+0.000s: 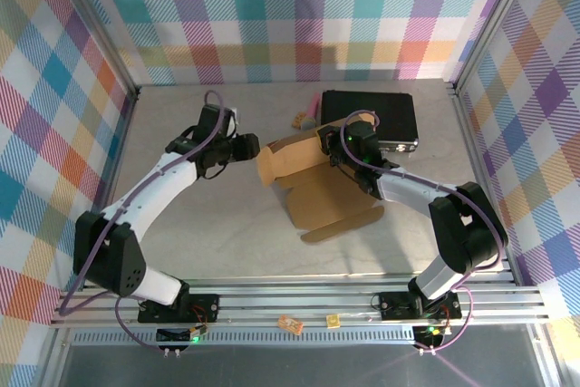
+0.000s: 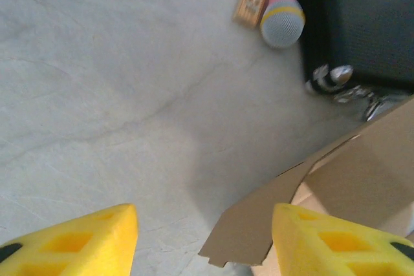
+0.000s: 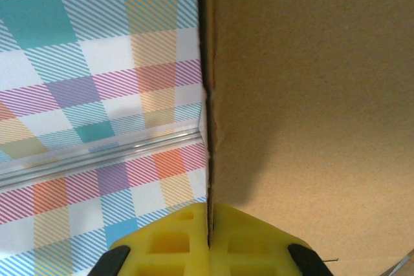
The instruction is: Fold the paper box
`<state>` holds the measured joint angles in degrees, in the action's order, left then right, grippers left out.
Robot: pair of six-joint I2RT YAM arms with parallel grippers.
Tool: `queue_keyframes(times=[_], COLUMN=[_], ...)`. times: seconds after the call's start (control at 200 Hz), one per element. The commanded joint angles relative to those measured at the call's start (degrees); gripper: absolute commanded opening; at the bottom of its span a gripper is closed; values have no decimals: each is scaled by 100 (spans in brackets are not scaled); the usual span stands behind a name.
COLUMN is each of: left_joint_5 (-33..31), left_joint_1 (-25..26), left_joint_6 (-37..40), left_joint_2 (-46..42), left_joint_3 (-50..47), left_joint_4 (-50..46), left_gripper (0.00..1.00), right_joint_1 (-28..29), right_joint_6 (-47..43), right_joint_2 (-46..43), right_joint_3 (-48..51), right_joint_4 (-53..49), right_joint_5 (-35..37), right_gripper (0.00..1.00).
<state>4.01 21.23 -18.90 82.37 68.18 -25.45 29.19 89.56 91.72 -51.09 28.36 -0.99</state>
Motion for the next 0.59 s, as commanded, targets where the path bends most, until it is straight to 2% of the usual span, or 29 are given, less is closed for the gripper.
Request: queue_keyframes(times=[0.0, 0.12, 0.29, 0.59], left_joint_5=[352, 1087, 1499, 1427], left_joint_1=[-149, -172, -72, 222], left_joint_6=[-299, -247, -117, -19], left_joint_2=[-75, 463, 920, 1202], left_joint_3=[161, 578, 774, 795], left_joint_4=[21, -100, -195, -318], left_gripper=[61, 60, 54, 50], right_joint_1=[-32, -27, -34, -43], right_joint_6=[40, 57, 88, 140], right_joint_2=[110, 124, 144, 279], right_joint_3=[-67, -83, -86, -78], right_joint_4=[135, 108, 114, 287], right_joint_5=[-110, -129, -111, -179], right_gripper=[0, 0, 0, 0])
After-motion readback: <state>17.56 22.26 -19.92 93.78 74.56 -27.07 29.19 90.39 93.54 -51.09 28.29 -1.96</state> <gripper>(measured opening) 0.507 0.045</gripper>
